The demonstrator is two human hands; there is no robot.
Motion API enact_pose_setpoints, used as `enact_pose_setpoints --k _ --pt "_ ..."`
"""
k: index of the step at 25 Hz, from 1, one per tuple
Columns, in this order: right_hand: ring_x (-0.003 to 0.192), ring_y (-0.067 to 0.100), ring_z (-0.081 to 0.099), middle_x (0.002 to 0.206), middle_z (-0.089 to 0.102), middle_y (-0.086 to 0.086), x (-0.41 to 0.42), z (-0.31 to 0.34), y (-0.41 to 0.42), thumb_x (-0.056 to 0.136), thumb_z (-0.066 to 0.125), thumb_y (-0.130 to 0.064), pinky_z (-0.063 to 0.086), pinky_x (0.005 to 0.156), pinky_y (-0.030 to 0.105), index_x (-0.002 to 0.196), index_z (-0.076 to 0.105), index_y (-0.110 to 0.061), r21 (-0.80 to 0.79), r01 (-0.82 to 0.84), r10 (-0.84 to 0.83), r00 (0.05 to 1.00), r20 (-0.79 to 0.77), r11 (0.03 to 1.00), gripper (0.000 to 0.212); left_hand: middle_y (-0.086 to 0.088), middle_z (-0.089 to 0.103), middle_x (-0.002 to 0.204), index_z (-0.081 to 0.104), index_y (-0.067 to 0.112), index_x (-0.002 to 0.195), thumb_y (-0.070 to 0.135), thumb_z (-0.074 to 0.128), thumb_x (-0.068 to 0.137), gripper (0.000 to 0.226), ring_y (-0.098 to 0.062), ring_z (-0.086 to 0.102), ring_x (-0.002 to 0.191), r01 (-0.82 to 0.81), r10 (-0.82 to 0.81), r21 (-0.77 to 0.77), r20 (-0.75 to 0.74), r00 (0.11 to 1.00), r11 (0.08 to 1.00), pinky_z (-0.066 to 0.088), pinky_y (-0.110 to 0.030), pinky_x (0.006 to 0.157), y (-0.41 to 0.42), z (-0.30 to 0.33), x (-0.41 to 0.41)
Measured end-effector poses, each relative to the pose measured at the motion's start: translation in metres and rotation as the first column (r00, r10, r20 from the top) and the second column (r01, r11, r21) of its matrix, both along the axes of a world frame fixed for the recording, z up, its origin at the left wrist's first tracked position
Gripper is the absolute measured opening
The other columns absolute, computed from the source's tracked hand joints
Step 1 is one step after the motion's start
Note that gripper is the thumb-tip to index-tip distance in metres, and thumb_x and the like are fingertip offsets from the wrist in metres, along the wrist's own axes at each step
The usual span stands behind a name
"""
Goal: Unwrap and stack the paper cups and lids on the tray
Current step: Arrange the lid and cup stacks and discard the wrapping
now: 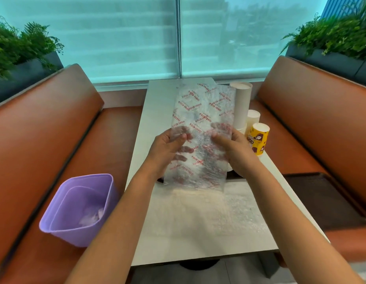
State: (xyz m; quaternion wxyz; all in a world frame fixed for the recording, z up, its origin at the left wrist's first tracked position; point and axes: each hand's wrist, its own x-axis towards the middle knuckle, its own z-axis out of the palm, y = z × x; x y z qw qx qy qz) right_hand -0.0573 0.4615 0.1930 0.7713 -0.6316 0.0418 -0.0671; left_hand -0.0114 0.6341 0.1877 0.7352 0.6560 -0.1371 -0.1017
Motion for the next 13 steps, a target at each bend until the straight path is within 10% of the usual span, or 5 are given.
enact_pose_setpoints --k 7,13 --pt "0.069 -0.002 0.063 0.101 0.064 0.002 0.0 -0.014 -0.001 0.088 0.053 0.01 0.048 0.057 0.016 0.107 0.059 -0.02 -0.101 0.033 -0.03 0.999 0.033 0.994 0.036 0.01 0.071 0.085 0.064 0.026 0.095 0.011 0.058 0.091 0.017 -0.006 0.066 0.062 -0.012 0.009 -0.02 -0.111 0.994 1.0 0.049 -0.019 0.047 -0.001 -0.004 -0.001" --pt "0.052 -0.002 0.062 0.056 0.067 -0.009 -0.003 -0.015 0.004 0.075 0.072 0.003 0.049 0.053 0.018 0.078 0.063 -0.003 -0.005 0.094 -0.094 0.993 0.071 0.996 0.012 0.002 0.066 0.077 0.064 0.012 0.088 0.0 0.051 0.091 0.018 -0.003 0.062 0.051 -0.075 0.076 0.016 -0.156 0.985 0.997 0.041 -0.014 0.039 -0.001 -0.006 -0.006"
